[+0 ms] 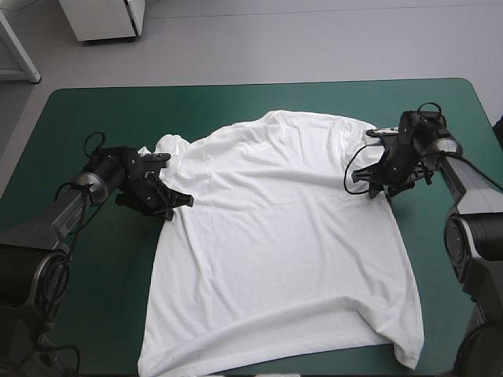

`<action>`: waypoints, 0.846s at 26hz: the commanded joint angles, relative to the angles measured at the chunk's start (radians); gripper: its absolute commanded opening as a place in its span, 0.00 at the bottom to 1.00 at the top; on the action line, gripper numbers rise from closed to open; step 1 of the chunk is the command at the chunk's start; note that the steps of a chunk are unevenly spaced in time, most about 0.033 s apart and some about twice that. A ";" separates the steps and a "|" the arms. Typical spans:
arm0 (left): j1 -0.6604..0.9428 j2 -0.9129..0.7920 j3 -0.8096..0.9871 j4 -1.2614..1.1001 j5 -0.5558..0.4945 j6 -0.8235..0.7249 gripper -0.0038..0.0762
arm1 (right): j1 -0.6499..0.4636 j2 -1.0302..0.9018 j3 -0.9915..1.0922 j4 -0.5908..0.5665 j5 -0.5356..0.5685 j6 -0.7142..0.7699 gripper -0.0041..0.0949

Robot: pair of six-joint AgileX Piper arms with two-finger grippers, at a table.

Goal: Fold the cloth

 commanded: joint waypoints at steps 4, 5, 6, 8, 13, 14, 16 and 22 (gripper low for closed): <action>-0.007 -0.045 -0.066 0.001 0.006 0.010 0.04 | 0.023 0.011 -0.016 0.038 0.040 -0.014 0.41; -0.007 -0.045 -0.066 0.006 0.010 0.008 0.04 | 0.031 0.023 0.001 0.055 0.043 -0.037 0.34; -0.007 -0.045 -0.066 0.008 0.013 0.008 0.04 | 0.043 0.029 0.026 0.060 0.043 -0.052 0.25; -0.007 -0.045 -0.066 0.010 0.022 0.008 0.04 | 0.057 0.035 0.058 0.060 0.043 -0.063 0.12; -0.007 -0.045 -0.066 0.017 0.024 0.006 0.04 | 0.066 0.037 0.089 0.077 0.056 -0.078 0.03; -0.007 -0.045 -0.066 0.019 0.027 0.006 0.04 | 0.066 0.034 0.086 0.082 0.074 -0.078 0.03; -0.007 -0.050 -0.066 0.019 0.036 0.006 0.04 | 0.066 0.016 0.081 0.085 0.097 -0.079 0.03; -0.007 -0.136 -0.102 0.024 0.080 0.008 0.04 | 0.066 -0.112 0.036 0.075 0.090 -0.077 0.03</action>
